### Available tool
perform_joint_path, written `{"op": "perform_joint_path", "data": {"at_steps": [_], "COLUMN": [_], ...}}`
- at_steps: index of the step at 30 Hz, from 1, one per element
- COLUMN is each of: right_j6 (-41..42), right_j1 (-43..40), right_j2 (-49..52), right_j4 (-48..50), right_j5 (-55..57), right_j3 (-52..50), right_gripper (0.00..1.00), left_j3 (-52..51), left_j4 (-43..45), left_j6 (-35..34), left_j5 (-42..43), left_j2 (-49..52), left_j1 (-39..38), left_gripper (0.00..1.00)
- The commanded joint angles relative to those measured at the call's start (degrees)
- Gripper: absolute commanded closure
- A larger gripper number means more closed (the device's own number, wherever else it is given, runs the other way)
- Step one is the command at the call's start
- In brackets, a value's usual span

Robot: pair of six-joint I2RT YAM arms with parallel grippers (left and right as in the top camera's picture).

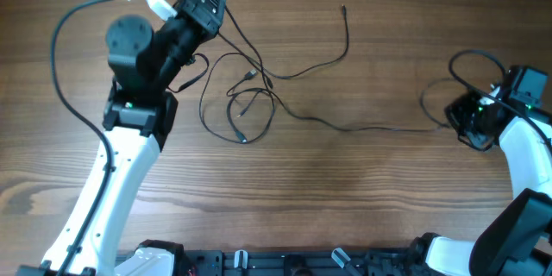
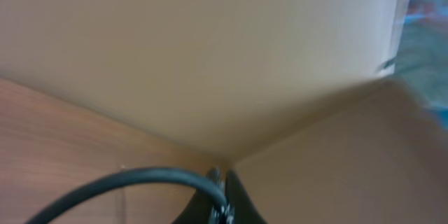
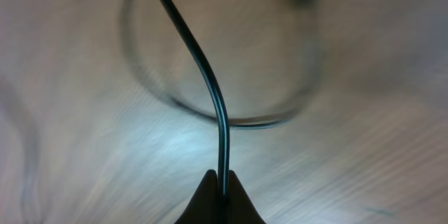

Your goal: Untangle cables

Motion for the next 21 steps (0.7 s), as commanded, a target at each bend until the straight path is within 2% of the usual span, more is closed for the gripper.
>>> {"op": "perform_joint_path", "data": {"at_steps": [1, 6, 10, 12, 13, 14, 15, 16, 17, 19, 21], "right_j6": [-8.31, -6.38, -5.35, -3.98, -4.09, -4.07, -4.28, -5.16, -6.23, -9.70, -10.84], "right_j1": [5.68, 18.97, 28.96, 31.32, 32.13, 32.52, 32.52, 32.26, 31.89, 30.86, 30.58], "right_j2": [-0.90, -0.90, -0.90, -0.90, -0.90, -0.90, -0.90, -0.90, -0.94, -2.12, -5.31], "right_j4": [4.46, 13.81, 16.24, 15.85, 15.89, 15.82, 15.76, 15.89, 15.98, 15.50, 13.64], "right_j5": [-19.32, -22.23, -13.70, -10.43, -10.49, -10.49, -10.45, -10.25, -10.58, -14.40, -13.25], "right_j3": [0.02, 0.02, 0.02, 0.02, 0.02, 0.02, 0.02, 0.02, 0.04, 0.46, 1.29], "right_gripper": [0.96, 0.95, 0.95, 0.89, 0.71, 0.37, 0.16, 0.13, 0.01, 0.00, 0.00], "left_j3": [9.20, 13.60, 13.60, 13.60, 13.60, 13.60, 13.60, 13.60, 13.60, 13.60, 13.60], "left_j4": [-8.92, -9.64, -16.48, -18.99, -21.07, -23.63, -26.49, -29.09, -31.80, -37.16, -40.46], "left_j6": [8.81, 8.85, 12.46, 12.70, 12.98, 13.09, 13.09, 13.09, 13.14, 13.31, 13.31], "left_j5": [0.61, 6.99, 6.34, 6.36, 6.38, 6.38, 6.38, 6.38, 6.36, 6.36, 6.36], "left_j2": [-0.33, -0.33, -0.33, -0.33, -0.33, -0.33, -0.33, -0.31, -0.31, -0.31, -0.31], "left_j1": [0.22, -1.79, -3.85, -3.82, -3.85, -3.85, -3.85, -3.85, -3.85, -3.85, -3.85], "left_gripper": [0.96, 0.96, 0.96, 0.96, 0.96, 0.96, 0.96, 0.96, 0.96, 0.96, 0.96]}}
